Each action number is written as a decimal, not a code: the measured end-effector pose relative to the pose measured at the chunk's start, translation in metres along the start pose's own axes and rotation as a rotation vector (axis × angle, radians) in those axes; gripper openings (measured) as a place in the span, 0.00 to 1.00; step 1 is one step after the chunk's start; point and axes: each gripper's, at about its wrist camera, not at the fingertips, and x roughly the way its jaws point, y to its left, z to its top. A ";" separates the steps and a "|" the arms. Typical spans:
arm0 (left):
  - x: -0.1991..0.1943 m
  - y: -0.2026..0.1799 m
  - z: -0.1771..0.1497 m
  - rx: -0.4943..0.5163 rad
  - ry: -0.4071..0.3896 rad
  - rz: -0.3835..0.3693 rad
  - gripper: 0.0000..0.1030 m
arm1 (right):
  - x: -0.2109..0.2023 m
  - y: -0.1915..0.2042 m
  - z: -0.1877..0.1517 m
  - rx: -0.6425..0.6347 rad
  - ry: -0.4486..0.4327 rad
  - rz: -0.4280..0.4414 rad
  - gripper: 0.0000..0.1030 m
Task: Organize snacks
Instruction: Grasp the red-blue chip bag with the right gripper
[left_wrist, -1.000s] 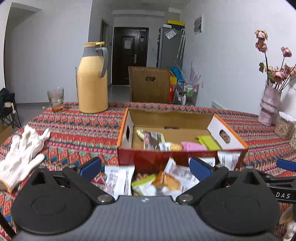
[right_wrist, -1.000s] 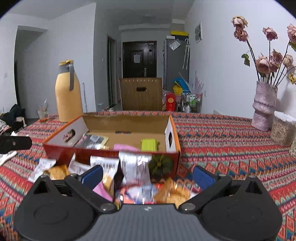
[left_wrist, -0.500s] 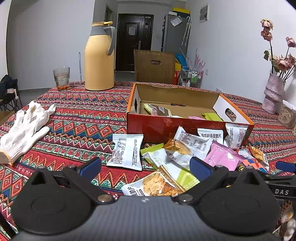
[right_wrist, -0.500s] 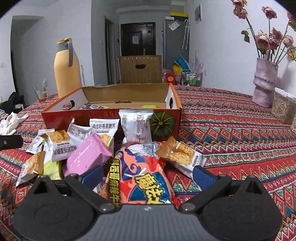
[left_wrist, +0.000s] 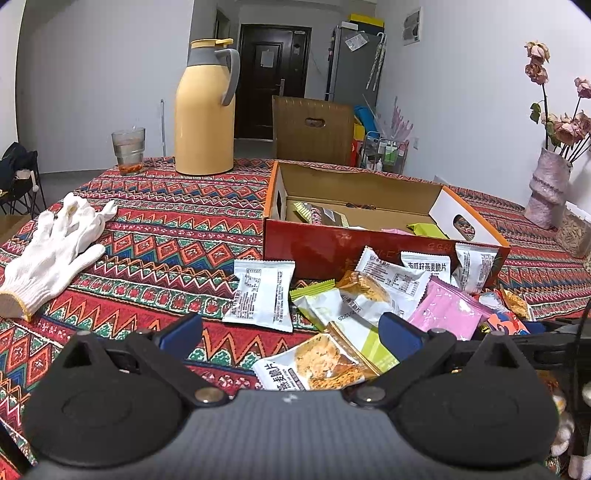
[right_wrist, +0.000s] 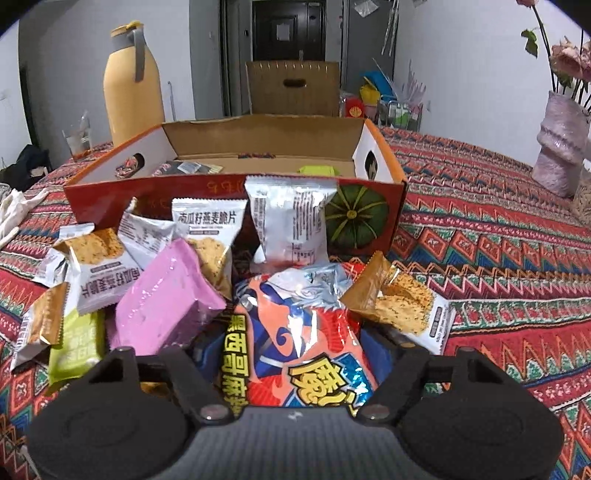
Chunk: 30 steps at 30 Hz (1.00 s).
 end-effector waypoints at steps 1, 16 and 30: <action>0.000 0.000 0.000 0.000 0.002 0.000 1.00 | 0.001 0.000 0.000 0.003 -0.003 0.000 0.72; 0.010 0.008 -0.004 0.011 0.050 0.002 1.00 | -0.036 -0.004 -0.012 0.014 -0.147 0.000 0.58; 0.022 0.017 -0.009 0.169 0.115 -0.052 1.00 | -0.089 -0.018 -0.028 0.089 -0.303 -0.032 0.58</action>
